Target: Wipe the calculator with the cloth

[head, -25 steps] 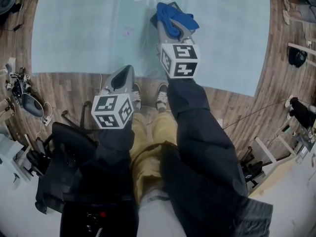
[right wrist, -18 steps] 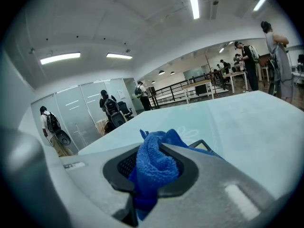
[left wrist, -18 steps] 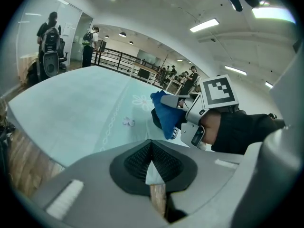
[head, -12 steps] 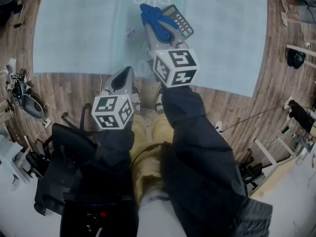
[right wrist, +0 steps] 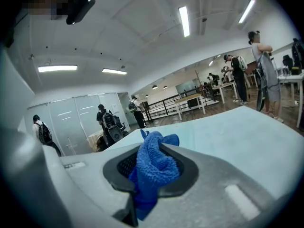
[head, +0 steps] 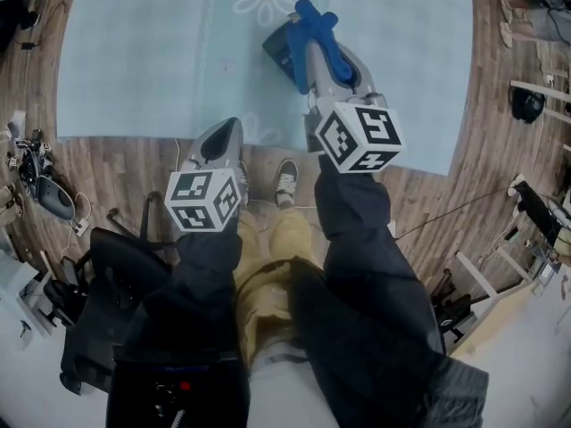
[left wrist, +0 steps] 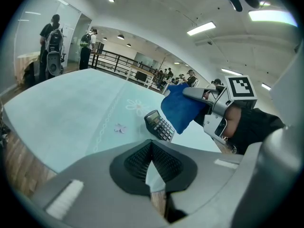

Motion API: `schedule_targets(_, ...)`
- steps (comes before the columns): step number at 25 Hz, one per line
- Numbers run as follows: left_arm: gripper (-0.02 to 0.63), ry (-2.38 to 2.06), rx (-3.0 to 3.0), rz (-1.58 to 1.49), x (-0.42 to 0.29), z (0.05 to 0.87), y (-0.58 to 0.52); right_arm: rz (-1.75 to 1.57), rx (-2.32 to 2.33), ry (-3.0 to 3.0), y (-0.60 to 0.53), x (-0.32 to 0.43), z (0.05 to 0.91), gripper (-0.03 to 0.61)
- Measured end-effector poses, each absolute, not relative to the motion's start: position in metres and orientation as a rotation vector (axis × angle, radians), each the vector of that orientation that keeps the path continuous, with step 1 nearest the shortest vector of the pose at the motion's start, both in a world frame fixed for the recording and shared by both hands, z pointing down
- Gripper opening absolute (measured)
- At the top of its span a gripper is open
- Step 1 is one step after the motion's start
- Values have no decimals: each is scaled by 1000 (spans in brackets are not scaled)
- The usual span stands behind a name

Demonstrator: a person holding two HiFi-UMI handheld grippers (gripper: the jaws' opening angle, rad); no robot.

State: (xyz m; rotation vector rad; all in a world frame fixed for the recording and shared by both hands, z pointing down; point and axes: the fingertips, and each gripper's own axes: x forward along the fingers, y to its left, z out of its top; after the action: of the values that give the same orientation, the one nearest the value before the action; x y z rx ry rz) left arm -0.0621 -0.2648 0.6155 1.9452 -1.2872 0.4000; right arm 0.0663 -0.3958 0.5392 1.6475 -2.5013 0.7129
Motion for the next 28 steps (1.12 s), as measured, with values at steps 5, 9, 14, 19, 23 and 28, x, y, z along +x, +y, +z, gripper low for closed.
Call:
schedule_targets(5, -2, -1281, 1942, 405, -67, 622, -267, 576, 1773, -2364, -411, 123, 546, 58)
schedule_targets(9, -2, -1282, 1924, 412, -78, 633, -266, 510, 1758, -2223, -422, 136, 590, 58)
schedule_targets(14, -2, -1297, 1902, 430, -78, 635, -260, 581, 1634, -2180, -422, 118, 643, 57)
schedule_targets(19, -2, -1319, 1877, 431, -91, 633, -254, 636, 1559, -2206, -418, 73, 658, 58)
schedule_targets(23, -2, -1327, 1866, 429, -98, 639, -252, 638, 1519, -2234, -418, 48, 663, 57)
schedule_targets(28, -2, -1333, 1863, 422, -105, 636, -250, 645, 1469, -2284, -416, 21, 655, 57)
